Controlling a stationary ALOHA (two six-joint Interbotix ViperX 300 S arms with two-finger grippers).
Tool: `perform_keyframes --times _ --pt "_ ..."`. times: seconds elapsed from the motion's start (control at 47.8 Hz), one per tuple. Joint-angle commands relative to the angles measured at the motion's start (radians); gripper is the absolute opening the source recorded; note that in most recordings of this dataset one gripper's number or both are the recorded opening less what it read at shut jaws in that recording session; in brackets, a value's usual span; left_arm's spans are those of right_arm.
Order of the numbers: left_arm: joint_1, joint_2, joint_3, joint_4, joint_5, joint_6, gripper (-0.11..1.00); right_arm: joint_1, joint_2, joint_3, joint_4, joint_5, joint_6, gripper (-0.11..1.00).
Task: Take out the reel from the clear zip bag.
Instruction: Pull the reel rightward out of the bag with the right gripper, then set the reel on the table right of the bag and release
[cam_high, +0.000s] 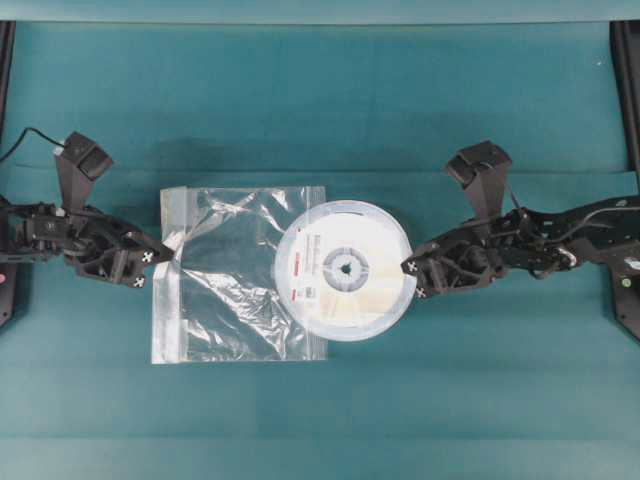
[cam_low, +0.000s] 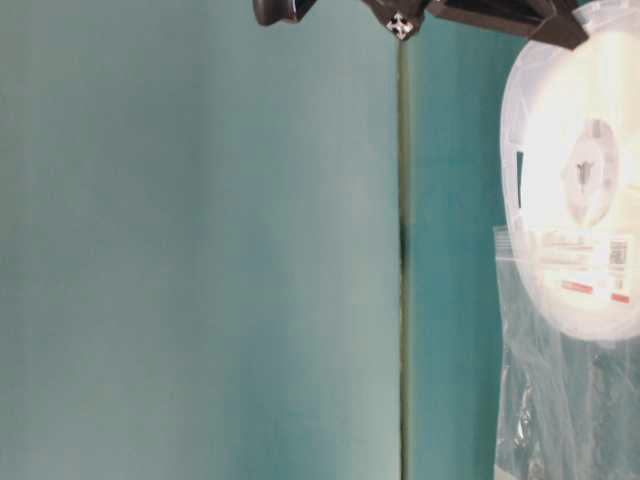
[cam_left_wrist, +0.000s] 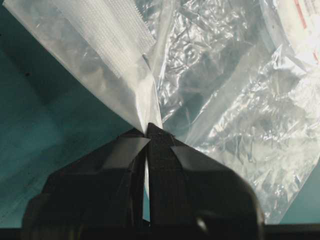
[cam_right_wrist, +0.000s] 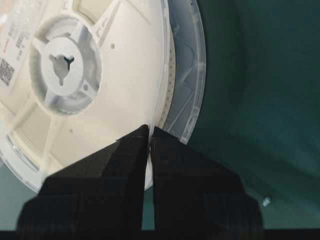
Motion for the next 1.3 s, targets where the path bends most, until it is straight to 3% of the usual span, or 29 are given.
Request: perform_keyframes --times 0.0,0.941,1.275 --pt "0.0 -0.015 -0.006 0.003 -0.005 0.002 0.0 0.002 -0.017 0.005 0.0 0.012 0.006 0.02" --pt "0.0 -0.017 -0.005 0.003 -0.005 0.003 0.0 -0.008 -0.175 0.149 0.012 0.041 0.008 0.02" --pt "0.0 -0.017 -0.006 0.003 -0.005 0.003 0.0 -0.052 -0.249 0.201 0.014 0.067 0.005 0.02"
